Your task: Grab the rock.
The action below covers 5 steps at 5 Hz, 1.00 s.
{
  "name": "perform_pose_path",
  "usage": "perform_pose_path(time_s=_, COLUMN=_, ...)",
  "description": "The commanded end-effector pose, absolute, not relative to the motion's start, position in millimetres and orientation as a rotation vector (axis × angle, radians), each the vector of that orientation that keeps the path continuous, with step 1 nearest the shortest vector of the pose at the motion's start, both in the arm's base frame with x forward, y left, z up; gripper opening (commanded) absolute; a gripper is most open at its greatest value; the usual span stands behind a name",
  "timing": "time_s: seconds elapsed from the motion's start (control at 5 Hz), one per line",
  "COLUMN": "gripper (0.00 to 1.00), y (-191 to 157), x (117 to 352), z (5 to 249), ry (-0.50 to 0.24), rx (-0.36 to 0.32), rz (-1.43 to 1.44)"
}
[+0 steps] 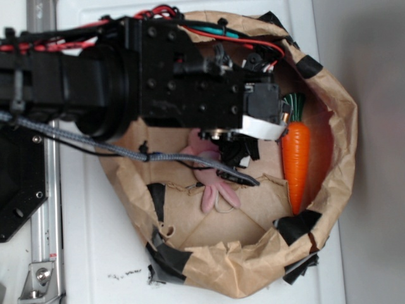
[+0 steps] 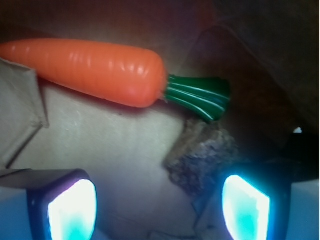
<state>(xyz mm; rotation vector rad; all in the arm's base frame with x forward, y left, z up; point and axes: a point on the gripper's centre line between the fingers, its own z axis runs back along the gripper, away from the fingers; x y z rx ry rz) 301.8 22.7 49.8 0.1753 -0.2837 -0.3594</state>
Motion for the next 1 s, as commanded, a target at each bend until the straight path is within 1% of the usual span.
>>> perform_pose_path(time_s=0.0, gripper=1.00, y=59.0, x=299.8, z=76.8, ry=-0.321, rx=0.184, rz=-0.299)
perform_pose_path(time_s=0.2, gripper=1.00, y=63.9, x=305.8, z=77.8, ry=-0.358, rx=0.166, rz=-0.308)
perform_pose_path(time_s=0.4, gripper=1.00, y=58.3, x=321.3, z=59.9, ry=-0.353, rx=0.092, rz=-0.352)
perform_pose_path(time_s=0.6, gripper=1.00, y=49.1, x=331.1, z=47.2, ry=-0.320, rx=0.057, rz=-0.380)
perform_pose_path(time_s=0.8, gripper=1.00, y=42.4, x=336.3, z=42.9, ry=-0.289, rx=0.032, rz=-0.405)
